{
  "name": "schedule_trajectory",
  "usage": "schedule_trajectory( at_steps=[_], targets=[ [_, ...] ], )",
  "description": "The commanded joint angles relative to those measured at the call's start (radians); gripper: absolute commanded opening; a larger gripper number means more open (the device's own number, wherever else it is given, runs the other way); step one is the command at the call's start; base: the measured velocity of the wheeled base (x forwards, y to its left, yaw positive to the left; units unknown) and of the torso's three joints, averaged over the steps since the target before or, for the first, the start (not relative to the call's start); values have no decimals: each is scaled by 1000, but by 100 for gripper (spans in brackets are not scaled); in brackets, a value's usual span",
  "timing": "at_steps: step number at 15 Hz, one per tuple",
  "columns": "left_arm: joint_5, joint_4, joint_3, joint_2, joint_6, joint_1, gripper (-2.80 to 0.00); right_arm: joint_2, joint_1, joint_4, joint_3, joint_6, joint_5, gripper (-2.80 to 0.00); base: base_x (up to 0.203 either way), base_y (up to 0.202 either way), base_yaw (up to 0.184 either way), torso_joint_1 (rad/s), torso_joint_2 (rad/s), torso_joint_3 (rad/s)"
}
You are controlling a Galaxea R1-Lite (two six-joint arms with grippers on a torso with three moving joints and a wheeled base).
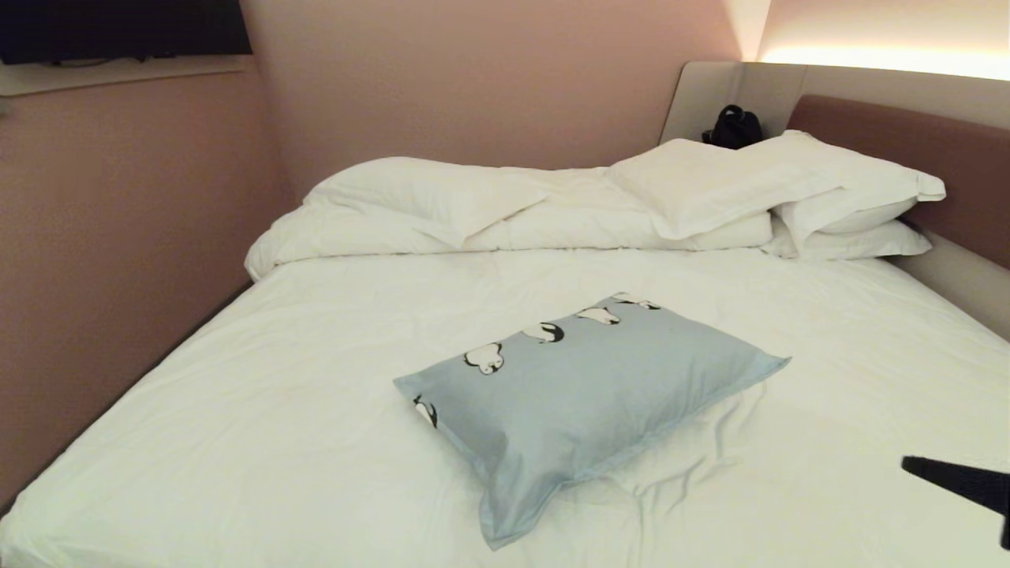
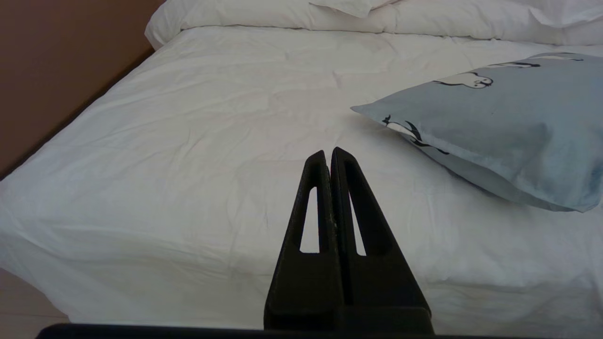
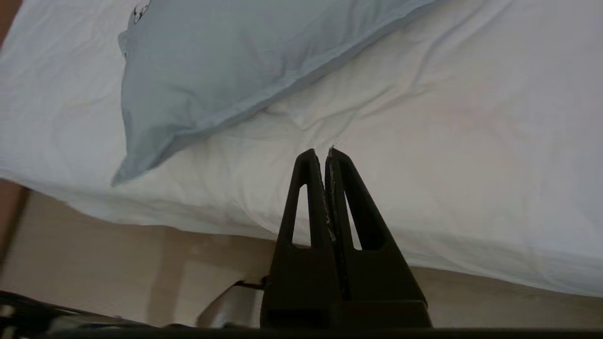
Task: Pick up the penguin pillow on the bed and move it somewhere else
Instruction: Pick up the pillow
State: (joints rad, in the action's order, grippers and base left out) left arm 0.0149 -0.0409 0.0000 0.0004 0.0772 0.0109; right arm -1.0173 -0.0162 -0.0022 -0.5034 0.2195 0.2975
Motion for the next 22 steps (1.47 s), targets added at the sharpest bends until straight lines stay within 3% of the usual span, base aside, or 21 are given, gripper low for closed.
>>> schedule_trajectory(
  at_steps=[1,5,8,15,18,19,22],
  targets=[
    [0,-1,0,0,1,0,-280,-371,-3,-195,-134,132,83,-280,0,0,0,0,0,0],
    [0,-1,0,0,1,0,-280,-655,-35,-228,-399,237,141,-280,0,0,0,0,0,0],
    [0,-1,0,0,1,0,-280,-799,-85,-230,-520,256,138,-280,0,0,0,0,0,0],
    [0,-1,0,0,1,0,-280,-1102,-157,-232,-759,241,-32,-280,0,0,0,0,0,0],
    [0,-1,0,0,1,0,-280,-1136,-165,-233,-796,197,-51,-280,0,0,0,0,0,0],
    [0,-1,0,0,1,0,-280,-1129,-165,-230,-793,163,-51,0,0,0,0,0,0,0],
    [0,-1,0,0,1,0,-280,-1123,-169,-236,-776,122,-92,0,0,0,0,0,0,0]
  ],
)
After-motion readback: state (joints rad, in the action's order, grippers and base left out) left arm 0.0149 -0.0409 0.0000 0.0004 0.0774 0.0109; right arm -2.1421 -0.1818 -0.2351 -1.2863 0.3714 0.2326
